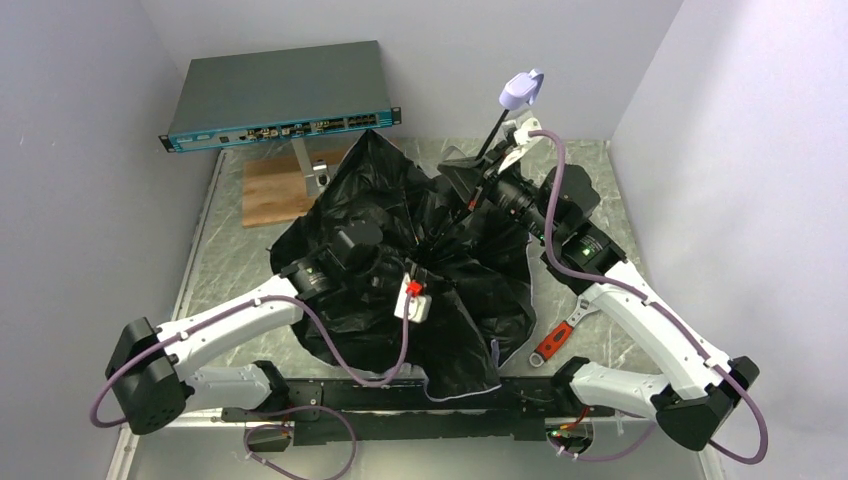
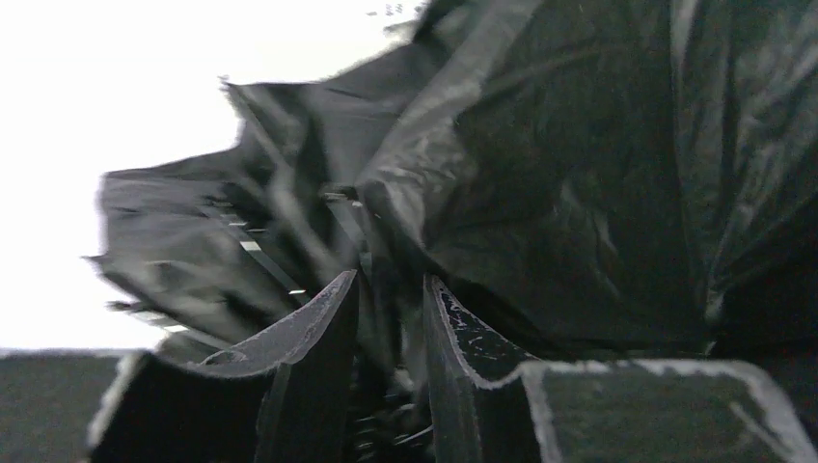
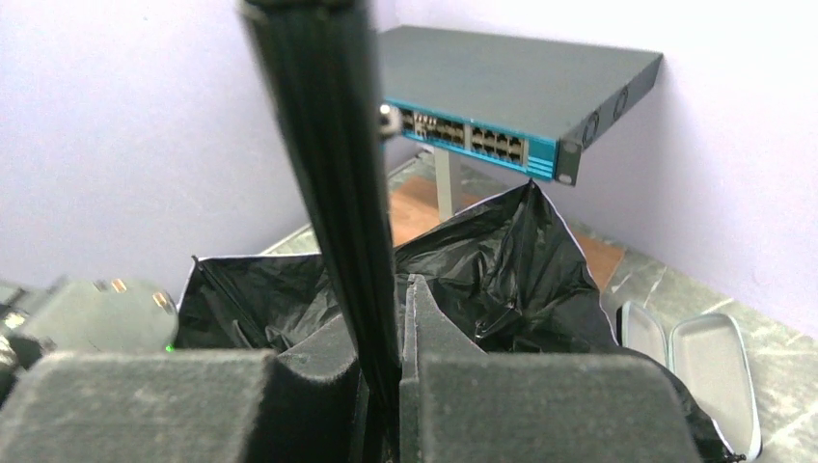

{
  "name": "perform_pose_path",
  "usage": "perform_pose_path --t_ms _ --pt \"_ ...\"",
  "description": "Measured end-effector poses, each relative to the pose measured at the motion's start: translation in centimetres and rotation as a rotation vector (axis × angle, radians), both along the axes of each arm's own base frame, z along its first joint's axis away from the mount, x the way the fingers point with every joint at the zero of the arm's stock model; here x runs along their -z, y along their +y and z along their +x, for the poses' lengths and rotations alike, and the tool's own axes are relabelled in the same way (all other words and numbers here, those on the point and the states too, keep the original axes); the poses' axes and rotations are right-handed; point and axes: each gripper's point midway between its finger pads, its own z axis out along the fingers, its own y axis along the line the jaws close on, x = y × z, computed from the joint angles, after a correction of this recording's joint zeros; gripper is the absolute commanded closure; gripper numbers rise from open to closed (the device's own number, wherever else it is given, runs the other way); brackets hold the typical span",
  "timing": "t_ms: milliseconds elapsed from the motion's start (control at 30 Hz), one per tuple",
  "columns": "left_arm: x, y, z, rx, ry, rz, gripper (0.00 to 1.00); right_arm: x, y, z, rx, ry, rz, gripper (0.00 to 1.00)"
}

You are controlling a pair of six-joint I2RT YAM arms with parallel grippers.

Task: Open the umbrella

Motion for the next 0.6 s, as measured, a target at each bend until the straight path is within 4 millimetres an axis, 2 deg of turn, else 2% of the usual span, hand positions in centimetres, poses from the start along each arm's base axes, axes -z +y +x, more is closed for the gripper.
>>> perform_pose_path --t_ms 167,233,333,433,467,533,600 --pt "5.2 1.1 -1.3 0.039 0.003 0.097 0.64 -1.3 0.2 0.1 -0.002 -0.026 0.008 1.0" --pt "6.5 1.6 -1.7 0.042 0.012 0.126 0.6 -0.8 0.3 0.1 -0.004 -0.023 -0.016 1.0" --pt "6.8 2.1 -1.9 0.03 0.03 0.138 0.48 -0.1 0.5 0.1 -0.018 -0.026 -0.052 1.0" --pt "5.3 2.6 -2.1 -0.012 0.077 0.113 0.46 0.1 0.9 -0.6 -0.066 -0.049 -0.076 1.0" --pt "4.2 2.6 -2.0 -0.036 0.11 0.097 0.47 0.1 1.1 -1.0 -0.091 -0.059 -0.082 1.0" --pt "1.3 2.6 -1.5 -0.082 0.156 0.049 0.48 0.0 1.3 -1.8 -0.135 -0.079 -0.093 1.0" --pt "-2.5 2.9 -0.2 -0.148 0.192 -0.032 0.49 0.0 1.4 -2.5 -0.164 -0.097 -0.098 1.0"
